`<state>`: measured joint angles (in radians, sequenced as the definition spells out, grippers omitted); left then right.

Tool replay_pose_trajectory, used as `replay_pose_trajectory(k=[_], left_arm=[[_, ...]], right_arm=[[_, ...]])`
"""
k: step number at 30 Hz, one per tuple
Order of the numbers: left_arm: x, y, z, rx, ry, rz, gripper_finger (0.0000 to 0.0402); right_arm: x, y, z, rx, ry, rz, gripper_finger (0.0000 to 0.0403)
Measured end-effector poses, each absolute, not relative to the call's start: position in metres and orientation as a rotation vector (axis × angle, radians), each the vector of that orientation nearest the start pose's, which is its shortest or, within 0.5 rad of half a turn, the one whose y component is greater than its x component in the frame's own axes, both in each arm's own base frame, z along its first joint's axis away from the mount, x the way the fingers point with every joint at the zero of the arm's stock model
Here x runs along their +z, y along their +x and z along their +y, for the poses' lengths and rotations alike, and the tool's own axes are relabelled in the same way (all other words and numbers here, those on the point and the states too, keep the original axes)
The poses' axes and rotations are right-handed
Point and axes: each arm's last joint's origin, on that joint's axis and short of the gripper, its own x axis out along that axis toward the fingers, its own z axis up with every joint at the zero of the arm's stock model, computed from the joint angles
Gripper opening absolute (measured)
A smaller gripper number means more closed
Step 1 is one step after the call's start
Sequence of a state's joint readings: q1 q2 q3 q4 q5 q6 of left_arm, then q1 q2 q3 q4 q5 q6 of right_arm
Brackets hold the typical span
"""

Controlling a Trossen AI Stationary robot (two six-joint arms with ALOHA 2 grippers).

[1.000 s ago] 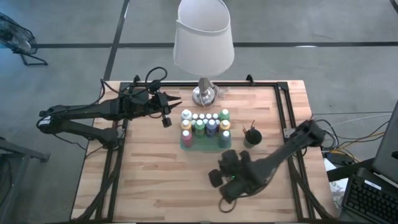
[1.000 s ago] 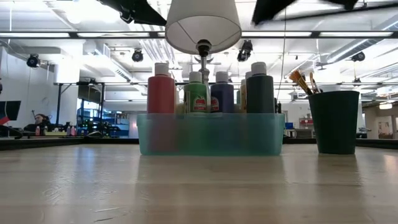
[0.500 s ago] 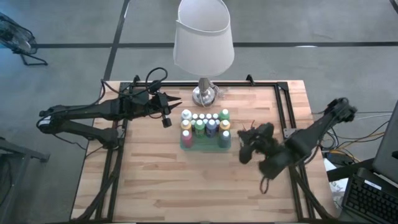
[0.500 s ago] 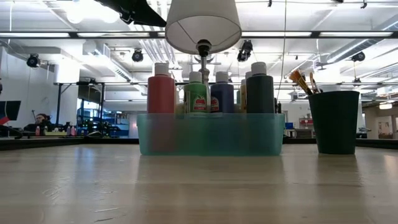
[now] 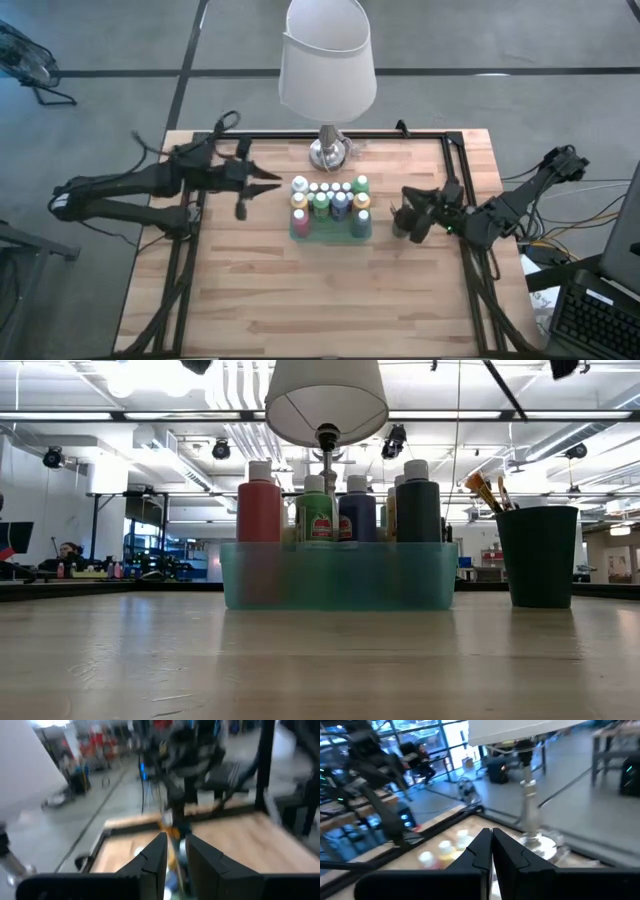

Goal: Pick & Place Paint Supplies
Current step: Put the black paint brush into the black cup

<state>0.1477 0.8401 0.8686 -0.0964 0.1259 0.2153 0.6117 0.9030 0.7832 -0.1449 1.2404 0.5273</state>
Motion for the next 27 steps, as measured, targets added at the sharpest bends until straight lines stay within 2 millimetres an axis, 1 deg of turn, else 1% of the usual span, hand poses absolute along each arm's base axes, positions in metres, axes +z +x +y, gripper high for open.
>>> replay_pose_trajectory(k=[2,4,8,12,15,18,23,27], left_arm=[[0.359,0.171,0.022,0.015,0.182,-0.002,0.0076],[0.352,0.159,0.021,0.033,0.148,-0.054,0.0076],[0.333,0.141,0.019,0.034,0.093,-0.164,0.0076],[0.311,0.128,0.016,0.006,0.02,-0.248,0.0076],[0.294,0.121,0.015,-0.003,-0.056,-0.249,0.0076],[0.283,0.115,0.014,-0.018,-0.118,-0.253,0.0076],[0.267,0.107,0.012,-0.046,-0.146,-0.261,0.0076],[0.254,0.103,0.011,-0.052,-0.183,-0.26,0.0076]], right_arm=[[0.312,0.157,0.077,-0.677,0.25,-0.007,0.0008],[0.305,0.152,0.073,-0.7,0.227,-0.008,0.0008],[0.289,0.144,0.067,-0.729,0.182,0.004,0.0008],[0.278,0.139,0.063,-0.738,0.128,0.025,0.0008],[0.272,0.136,0.061,-0.737,0.114,0.032,0.0008],[0.266,0.133,0.059,-0.731,0.108,0.038,0.0008],[0.257,0.129,0.057,-0.71,0.108,0.049,0.0008],[0.255,0.129,0.056,-0.706,0.104,0.053,0.0008]])
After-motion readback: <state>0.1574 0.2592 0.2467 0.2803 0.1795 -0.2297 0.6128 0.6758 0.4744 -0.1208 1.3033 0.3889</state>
